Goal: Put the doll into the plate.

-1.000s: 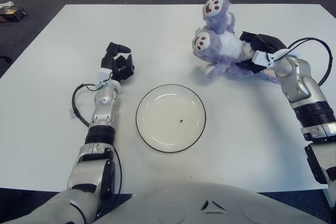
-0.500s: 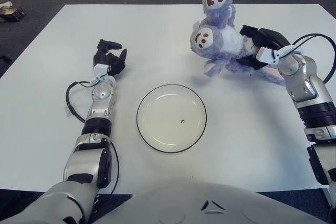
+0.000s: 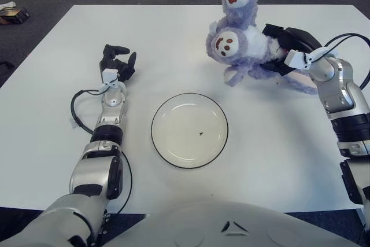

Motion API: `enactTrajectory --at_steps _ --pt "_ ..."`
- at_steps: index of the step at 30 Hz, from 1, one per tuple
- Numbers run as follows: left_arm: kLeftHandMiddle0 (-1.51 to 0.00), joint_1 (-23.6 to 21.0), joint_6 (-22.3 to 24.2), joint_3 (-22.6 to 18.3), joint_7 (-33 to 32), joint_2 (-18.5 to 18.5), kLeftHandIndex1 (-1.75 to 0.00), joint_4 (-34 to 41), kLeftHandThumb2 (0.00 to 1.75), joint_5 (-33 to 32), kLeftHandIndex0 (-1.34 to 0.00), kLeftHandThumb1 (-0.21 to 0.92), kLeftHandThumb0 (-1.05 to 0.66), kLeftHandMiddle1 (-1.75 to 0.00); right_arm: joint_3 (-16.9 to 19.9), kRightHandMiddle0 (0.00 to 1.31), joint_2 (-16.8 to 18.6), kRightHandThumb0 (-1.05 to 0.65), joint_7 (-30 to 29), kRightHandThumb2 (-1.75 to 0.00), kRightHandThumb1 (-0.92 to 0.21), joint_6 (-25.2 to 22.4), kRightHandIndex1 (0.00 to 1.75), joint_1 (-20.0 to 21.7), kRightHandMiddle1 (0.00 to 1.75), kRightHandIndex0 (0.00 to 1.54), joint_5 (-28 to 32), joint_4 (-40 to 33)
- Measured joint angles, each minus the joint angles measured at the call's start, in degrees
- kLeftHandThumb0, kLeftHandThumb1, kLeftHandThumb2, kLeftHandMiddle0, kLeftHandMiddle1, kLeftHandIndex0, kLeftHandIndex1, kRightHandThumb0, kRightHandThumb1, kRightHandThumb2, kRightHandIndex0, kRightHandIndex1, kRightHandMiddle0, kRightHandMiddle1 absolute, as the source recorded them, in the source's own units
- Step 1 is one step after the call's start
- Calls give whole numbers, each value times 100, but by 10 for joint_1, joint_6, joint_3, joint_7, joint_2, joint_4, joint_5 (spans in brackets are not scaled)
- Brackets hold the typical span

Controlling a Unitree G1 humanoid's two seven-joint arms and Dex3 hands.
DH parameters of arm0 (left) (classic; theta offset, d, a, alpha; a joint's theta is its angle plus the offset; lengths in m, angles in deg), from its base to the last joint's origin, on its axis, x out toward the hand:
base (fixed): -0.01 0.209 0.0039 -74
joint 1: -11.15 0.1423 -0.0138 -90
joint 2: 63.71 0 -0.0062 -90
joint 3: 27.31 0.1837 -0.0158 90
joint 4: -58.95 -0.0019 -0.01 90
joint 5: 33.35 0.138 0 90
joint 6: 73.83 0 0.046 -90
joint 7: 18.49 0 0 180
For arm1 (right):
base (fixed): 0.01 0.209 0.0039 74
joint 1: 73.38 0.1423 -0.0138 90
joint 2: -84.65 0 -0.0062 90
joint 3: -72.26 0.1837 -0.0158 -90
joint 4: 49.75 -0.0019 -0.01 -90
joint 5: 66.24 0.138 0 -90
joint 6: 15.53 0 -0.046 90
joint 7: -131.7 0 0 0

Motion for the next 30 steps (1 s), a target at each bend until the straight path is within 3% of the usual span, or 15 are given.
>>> enactTrajectory --at_steps 12,30 --pt "-63 -11 -22 12 -3 1 -154 -29 33 1 -40 92 -36 -175 -9 48 31 -41 15 -112 -47 -1 175 2 175 80 1 -46" --pt "-63 -25 -89 27 15 0 -154 -58 33 4 -40 92 -36 -175 -30 48 40 -41 64 -110 -48 30 175 4 175 81 3 -101"
